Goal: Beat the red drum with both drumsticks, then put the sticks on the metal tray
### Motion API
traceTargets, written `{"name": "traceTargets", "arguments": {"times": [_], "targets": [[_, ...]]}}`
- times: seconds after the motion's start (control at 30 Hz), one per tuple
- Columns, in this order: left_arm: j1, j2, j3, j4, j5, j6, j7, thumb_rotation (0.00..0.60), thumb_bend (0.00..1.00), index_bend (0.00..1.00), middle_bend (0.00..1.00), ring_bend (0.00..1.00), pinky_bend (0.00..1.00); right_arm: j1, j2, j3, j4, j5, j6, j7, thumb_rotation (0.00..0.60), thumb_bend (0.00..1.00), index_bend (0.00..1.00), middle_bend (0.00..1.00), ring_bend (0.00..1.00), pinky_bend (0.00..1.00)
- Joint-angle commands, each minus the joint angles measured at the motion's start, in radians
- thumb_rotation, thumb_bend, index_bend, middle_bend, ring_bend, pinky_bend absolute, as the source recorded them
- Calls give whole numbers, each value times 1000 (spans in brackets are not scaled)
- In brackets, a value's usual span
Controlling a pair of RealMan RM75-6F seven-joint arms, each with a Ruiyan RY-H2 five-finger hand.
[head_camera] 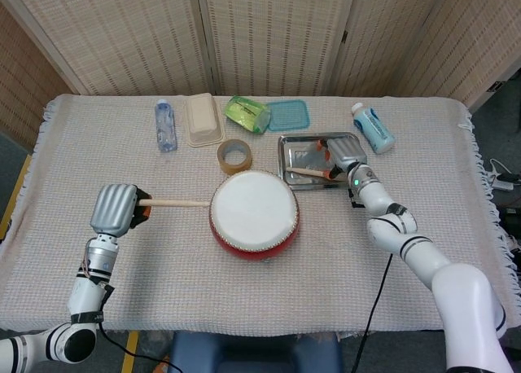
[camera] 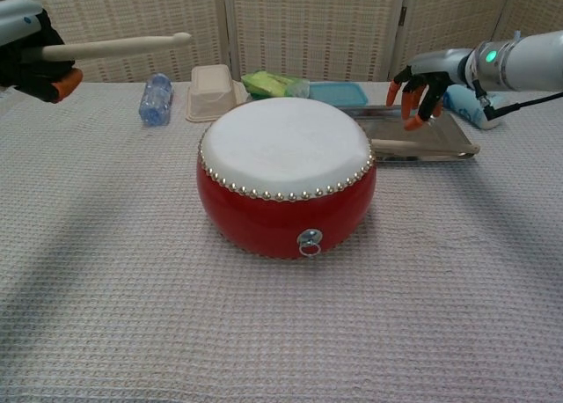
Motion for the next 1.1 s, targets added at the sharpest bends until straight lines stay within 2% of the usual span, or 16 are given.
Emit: {"name": "traceTargets", "arguments": {"times": [0.03, 0.17, 0.27, 0.33, 0.43, 0.5, 0.57, 0.83, 1.1], "targets": [[-4, -2, 2, -12, 13, 3, 9, 600, 647, 1000, 1000, 1000, 1000, -89, 218, 13, -321, -59, 153, 28, 600, 189, 316, 386, 265, 484], [-12, -10, 6, -28, 30, 0, 23, 600, 646, 1000, 1000, 1000, 1000, -150, 371, 16, -581, -56, 261, -40, 600, 189, 368, 388, 317, 507], [-23, -19, 6, -33, 25, -8, 46, 600, 646, 1000, 1000, 1000, 1000, -185, 450, 27, -739, -26, 328, -90, 600, 189, 508, 464, 377, 549], [-28, -24, 5, -36, 21, -9, 57, 600, 647, 1000, 1000, 1000, 1000, -196, 477, 30, -795, -10, 347, -107, 600, 189, 555, 500, 396, 559], [-31, -28, 4, -40, 17, -10, 68, 600, 647, 1000, 1000, 1000, 1000, -203, 499, 32, -841, 9, 359, -123, 600, 189, 556, 506, 400, 563], [-50, -43, 5, -59, 14, -8, 119, 600, 646, 1000, 1000, 1000, 1000, -222, 560, 53, -990, 33, 386, -115, 600, 188, 532, 507, 400, 564], [-62, -58, 0, -75, -6, 2, 166, 600, 646, 1000, 1000, 1000, 1000, -226, 599, 59, -1074, 62, 391, -128, 600, 187, 510, 507, 400, 567], [-101, -103, -3, -102, -48, 38, 305, 600, 647, 1000, 1000, 1000, 1000, -172, 618, 64, -1229, 165, 391, -204, 600, 177, 444, 507, 373, 568], [-139, -141, -14, -121, -113, 83, 435, 600, 646, 1000, 1000, 1000, 1000, -59, 544, 29, -1290, 335, 445, -391, 600, 168, 406, 507, 363, 568]]}}
